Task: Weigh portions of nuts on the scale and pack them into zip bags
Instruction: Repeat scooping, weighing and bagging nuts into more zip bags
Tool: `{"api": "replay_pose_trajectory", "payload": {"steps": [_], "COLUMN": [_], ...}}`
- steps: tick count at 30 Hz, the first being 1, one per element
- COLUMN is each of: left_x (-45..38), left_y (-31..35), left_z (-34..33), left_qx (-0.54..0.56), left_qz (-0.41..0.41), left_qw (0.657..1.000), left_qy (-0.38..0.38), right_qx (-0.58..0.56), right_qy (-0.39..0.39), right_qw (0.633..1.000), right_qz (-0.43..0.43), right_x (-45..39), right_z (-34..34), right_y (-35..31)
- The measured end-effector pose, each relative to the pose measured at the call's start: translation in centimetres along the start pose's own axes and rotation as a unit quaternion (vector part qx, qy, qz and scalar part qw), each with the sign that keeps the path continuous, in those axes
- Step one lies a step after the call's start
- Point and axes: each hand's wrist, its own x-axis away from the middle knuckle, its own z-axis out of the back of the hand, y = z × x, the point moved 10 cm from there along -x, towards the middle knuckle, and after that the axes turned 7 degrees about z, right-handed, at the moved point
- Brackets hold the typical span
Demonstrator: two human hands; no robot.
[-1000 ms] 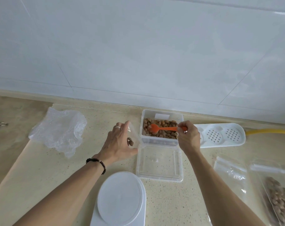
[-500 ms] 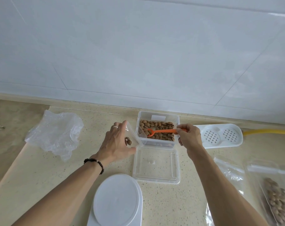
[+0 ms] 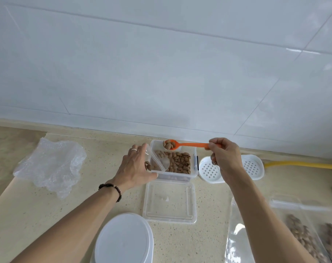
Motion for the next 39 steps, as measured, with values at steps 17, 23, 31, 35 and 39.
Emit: {"api": "replay_pose_trajectory", "payload": {"steps": [17,23,31,35,39], "left_x": [-0.7,-0.9,-0.8,-0.3,0.2], "left_y": [1.6,1.4,0.9,-1.1,-3.3], "left_z": [0.4,0.2,-0.1,-0.6,-0.7], "left_qx": [0.071,0.067,0.045,0.025,0.023], "left_qz": [0.008,0.016,0.001,0.008,0.013], "left_qw": [0.997,0.997,0.999,1.000,1.000], "left_qy": [-0.020,-0.017,-0.003,0.001,-0.001], "right_qx": [0.163,0.209,0.149,0.216,0.235], "right_qy": [-0.109,-0.112,0.008,0.033,0.087], "right_qw": [0.955,0.938,0.963,0.959,0.959], "right_qz": [0.223,0.251,0.223,0.180,0.132], "right_x": [2.5,3.0,2.1,1.4,1.5], "right_z": [-4.0,-4.4,-1.0,-0.4,-0.2], "right_y": [-6.8,-7.6,-7.0,-2.5,2.2]}}
